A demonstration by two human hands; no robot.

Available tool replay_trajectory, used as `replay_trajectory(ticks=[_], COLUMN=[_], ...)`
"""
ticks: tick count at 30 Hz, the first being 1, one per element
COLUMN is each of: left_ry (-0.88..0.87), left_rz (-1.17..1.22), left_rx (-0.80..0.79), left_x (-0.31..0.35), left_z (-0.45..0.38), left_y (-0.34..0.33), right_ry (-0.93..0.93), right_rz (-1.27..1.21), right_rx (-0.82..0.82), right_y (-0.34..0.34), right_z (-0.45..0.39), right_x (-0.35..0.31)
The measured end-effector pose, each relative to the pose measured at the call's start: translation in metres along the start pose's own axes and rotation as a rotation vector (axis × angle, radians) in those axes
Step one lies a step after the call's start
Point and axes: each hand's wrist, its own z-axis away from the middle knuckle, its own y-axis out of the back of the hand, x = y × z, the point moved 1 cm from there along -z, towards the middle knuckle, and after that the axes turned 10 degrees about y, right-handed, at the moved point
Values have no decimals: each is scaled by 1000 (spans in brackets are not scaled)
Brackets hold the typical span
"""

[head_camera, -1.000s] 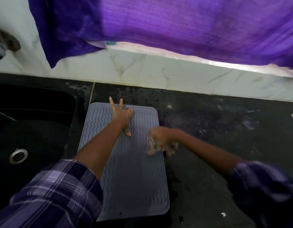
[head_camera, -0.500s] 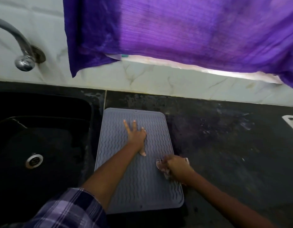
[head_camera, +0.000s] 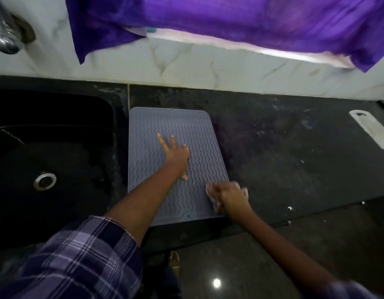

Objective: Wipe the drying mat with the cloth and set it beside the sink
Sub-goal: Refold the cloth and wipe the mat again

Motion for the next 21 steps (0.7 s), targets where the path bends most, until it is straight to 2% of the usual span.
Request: replay_trajectory(ticks=[2,3,4,6,9,11,13,14,17,19,20,21], left_ry=[-4,-7,-9,-14,-20,-36,-61,-74,-56,-27,-11,7], left_rz=[4,6,9,26,51,53,70,65,6,-72,-100,-116], left_rx=[2,8,18,24,-3,-14,-29,-36,-34,-19,-3,10], left_x=[-2,-1,-1,-1,-2,-3,-6,-8,-6,-2,1,4], left_z=[4,6,8,7,2,-2,-6,-6,-2,4,4,4], left_y=[0,1,0,0,-2,0,0,0,4,6,6,7], right_ry=[130,129,51,-61,-189,-142,-56,-8,150,153,129,67], right_rz=[20,-12,-67,-104,-97,-79,-35,-68,-205,-205,-157,-129], right_rx=[-181,-304,-375,-271,-93,-60,-11,-9,-201,-312,-311,-243], right_y=[10,24,40,65,59,32,13,9,16,32,42,47], right_z=[23,18,3,-40,-95,-90,-48,-15,54,38,13,-16], right_x=[-3,1,8,23,18,-7,-27,-35,-43,-16,1,22])
